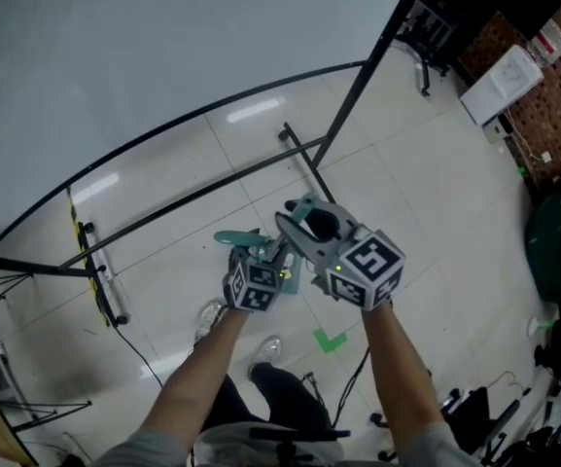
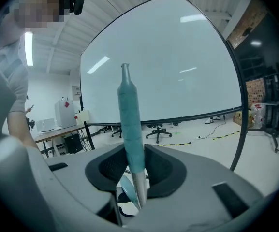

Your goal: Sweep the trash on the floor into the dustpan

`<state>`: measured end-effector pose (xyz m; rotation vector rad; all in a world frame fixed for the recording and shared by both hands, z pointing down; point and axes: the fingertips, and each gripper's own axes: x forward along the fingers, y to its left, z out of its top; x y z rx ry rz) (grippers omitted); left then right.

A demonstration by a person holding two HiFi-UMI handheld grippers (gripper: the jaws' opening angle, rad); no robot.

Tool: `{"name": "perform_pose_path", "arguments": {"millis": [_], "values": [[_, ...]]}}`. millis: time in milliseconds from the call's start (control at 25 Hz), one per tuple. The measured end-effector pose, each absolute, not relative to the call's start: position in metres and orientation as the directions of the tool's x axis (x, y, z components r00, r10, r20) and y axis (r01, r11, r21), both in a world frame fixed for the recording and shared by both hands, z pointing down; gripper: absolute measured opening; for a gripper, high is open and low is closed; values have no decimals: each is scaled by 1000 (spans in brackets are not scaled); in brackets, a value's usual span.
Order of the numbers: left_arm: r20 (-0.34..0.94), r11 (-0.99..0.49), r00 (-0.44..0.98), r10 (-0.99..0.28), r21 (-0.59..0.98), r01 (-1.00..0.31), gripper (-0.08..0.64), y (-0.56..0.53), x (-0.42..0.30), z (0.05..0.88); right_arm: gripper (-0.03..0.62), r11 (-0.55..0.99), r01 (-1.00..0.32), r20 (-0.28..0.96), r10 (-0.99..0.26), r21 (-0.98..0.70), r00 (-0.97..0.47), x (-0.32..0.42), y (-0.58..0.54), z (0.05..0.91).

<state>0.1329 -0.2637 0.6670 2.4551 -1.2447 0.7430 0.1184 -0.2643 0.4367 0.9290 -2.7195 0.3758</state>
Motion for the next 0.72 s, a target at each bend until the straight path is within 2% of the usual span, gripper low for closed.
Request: {"name": "perform_pose_path", "arguments": {"millis": [400, 520, 720], "values": [[576, -549, 465, -672, 33, -835, 291, -268, 129, 668, 98, 808, -563, 289, -504, -174, -814, 94, -264, 434], [579, -525, 449, -680, 42, -850, 249, -270, 124, 668, 100, 819, -548, 294, -488, -172, -822, 86, -263, 435], [577, -521, 457, -677, 63, -851, 239, -271, 120, 668, 101, 842, -514, 305, -452, -165, -838, 80, -258, 435]]}}
